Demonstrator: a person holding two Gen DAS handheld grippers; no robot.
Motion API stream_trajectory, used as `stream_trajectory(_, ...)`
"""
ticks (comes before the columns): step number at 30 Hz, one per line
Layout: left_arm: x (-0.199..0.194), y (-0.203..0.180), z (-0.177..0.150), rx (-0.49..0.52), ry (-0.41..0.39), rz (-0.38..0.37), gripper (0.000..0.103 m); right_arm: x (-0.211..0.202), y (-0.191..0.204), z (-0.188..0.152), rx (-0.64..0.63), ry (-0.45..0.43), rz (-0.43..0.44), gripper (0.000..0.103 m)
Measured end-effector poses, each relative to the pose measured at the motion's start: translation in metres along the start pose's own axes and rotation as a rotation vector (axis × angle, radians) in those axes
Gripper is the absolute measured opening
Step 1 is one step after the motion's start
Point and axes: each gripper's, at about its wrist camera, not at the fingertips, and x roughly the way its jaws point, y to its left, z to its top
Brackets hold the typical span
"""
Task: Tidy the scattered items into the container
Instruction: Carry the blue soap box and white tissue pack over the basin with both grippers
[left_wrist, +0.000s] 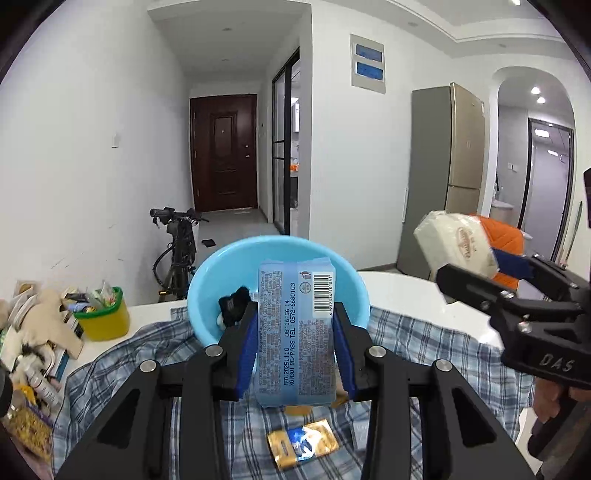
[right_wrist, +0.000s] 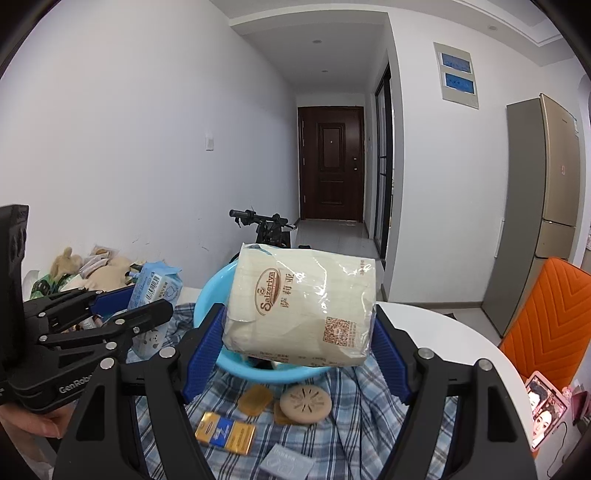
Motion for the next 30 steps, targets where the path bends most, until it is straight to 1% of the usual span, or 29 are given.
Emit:
stream_trajectory(3, 0.014, 0.006, 0.013, -0.005, -0.02, -0.005, 0.04, 0.016, -0.004, 0.008, 0.001, 0.001, 0.001, 0.074)
stream_trajectory(7, 0.043, 0.021, 0.03, -0.038, -0.018, -0.002, 0.04, 0.04, -0.006, 0.024, 0.012, -0.001, 0.002, 0.074)
stream_trajectory(9, 0.057, 0.027, 0.04, -0.055, -0.011, 0.022, 0.04, 0.054, -0.006, 0.034, 0.01, -0.008, -0.005, 0.074)
stream_trajectory(12, 0.074, 0.032, 0.055, -0.04, -0.041, 0.037, 0.04, 0.074, -0.007, 0.047, 0.013, -0.016, -0.009, 0.074)
stream_trajectory(14, 0.089, 0.042, 0.065, -0.055, -0.056, 0.052, 0.04, 0.089, -0.01, 0.055, 0.02, -0.011, -0.007, 0.074)
stream_trajectory(16, 0.106, 0.053, 0.073, -0.091, -0.045, 0.065, 0.04, 0.101, -0.014, 0.061, 0.032, -0.01, -0.027, 0.074)
stream_trajectory(18, 0.123, 0.064, 0.079, -0.123, -0.03, 0.056, 0.04, 0.112, -0.019, 0.064, 0.05, -0.003, -0.026, 0.074)
stream_trajectory(21, 0.148, 0.068, 0.087, -0.109, -0.032, 0.076, 0.04, 0.135, -0.022, 0.072, 0.043, 0.012, -0.037, 0.074)
stream_trajectory(24, 0.172, 0.072, 0.097, -0.126, -0.012, 0.05, 0.04, 0.16, -0.022, 0.081, 0.032, 0.046, -0.056, 0.074)
stream_trajectory(25, 0.176, 0.073, 0.1, -0.131, -0.013, 0.057, 0.04, 0.166, -0.023, 0.083, 0.031, 0.053, -0.071, 0.074)
stream_trajectory(27, 0.188, 0.077, 0.108, -0.133, -0.004, 0.099, 0.04, 0.175, -0.026, 0.087, 0.034, 0.062, -0.079, 0.074)
stream_trajectory(30, 0.207, 0.08, 0.117, -0.096, 0.033, 0.169, 0.04, 0.188, -0.032, 0.094, 0.047, 0.079, -0.082, 0.074)
